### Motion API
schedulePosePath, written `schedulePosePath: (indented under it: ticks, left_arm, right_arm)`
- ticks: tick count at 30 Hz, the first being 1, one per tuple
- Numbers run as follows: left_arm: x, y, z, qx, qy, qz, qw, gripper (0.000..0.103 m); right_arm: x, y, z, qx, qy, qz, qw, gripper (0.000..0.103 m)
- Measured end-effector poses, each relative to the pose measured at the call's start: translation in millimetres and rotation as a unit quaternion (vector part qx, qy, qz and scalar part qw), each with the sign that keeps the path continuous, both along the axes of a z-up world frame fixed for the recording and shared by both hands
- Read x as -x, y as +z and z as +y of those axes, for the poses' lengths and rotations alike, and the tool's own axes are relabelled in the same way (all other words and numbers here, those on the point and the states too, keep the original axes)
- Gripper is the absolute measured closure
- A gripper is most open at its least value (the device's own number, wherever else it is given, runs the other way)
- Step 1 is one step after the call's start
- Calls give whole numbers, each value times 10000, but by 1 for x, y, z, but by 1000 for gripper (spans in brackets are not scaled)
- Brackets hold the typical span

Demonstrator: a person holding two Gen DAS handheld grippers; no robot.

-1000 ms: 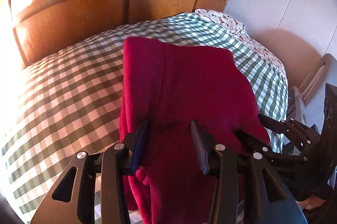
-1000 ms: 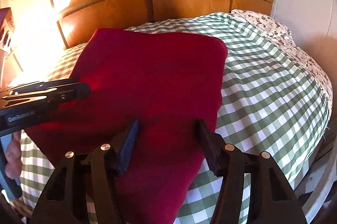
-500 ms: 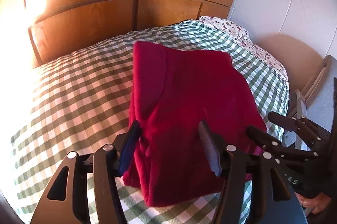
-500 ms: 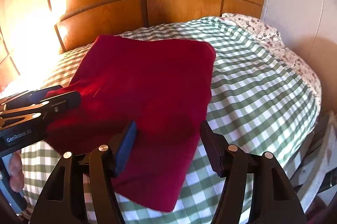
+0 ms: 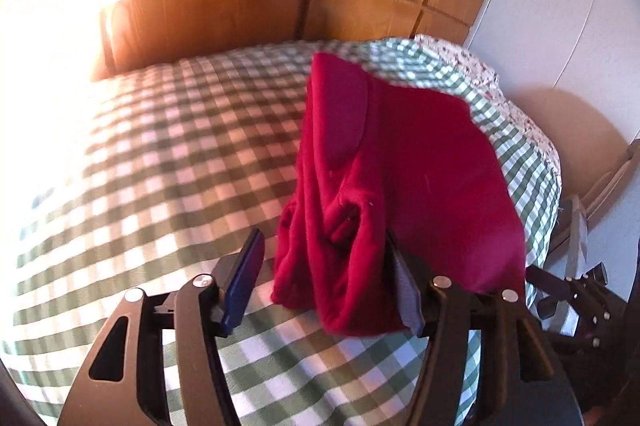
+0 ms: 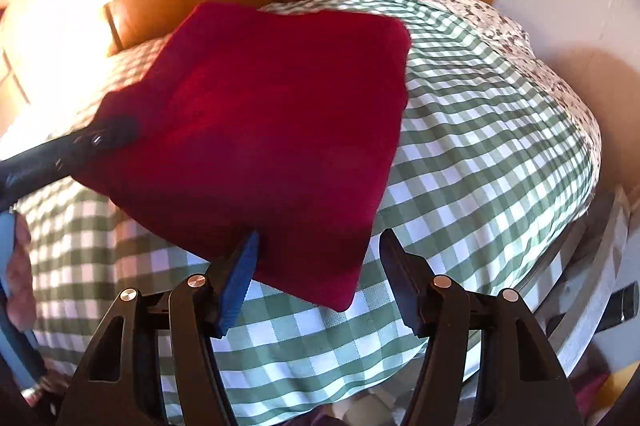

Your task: Fold small clothes

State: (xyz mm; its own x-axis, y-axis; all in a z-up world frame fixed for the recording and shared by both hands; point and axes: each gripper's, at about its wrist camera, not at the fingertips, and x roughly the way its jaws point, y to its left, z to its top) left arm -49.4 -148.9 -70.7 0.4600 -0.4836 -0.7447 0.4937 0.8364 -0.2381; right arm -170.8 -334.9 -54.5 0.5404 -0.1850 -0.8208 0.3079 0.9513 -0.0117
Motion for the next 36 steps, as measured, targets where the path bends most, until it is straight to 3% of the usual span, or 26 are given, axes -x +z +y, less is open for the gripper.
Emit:
schedulePosePath:
  ticks: [3, 5, 10, 17, 36]
  left_arm:
    - [8, 10, 12, 148, 167, -148, 9996, 23]
    - [13, 16, 19, 234, 269, -211, 9991, 22]
    - [28, 27, 28, 156, 449, -498, 9976, 12]
    - [46, 36, 31, -2, 713, -782, 9944, 3]
    - [62, 50, 22, -353, 928, -1014, 9899, 3]
  right_arm:
    - [6, 17, 0, 38, -201, -316, 9993, 39]
    - [9, 26, 1, 93, -401, -490, 9980, 22]
    - [14, 38, 1, 180, -815, -723, 9939, 13]
    - [23, 51, 13, 422, -996, -985, 9892, 7]
    - [33, 46, 18, 272, -1114, -1091, 9874, 5]
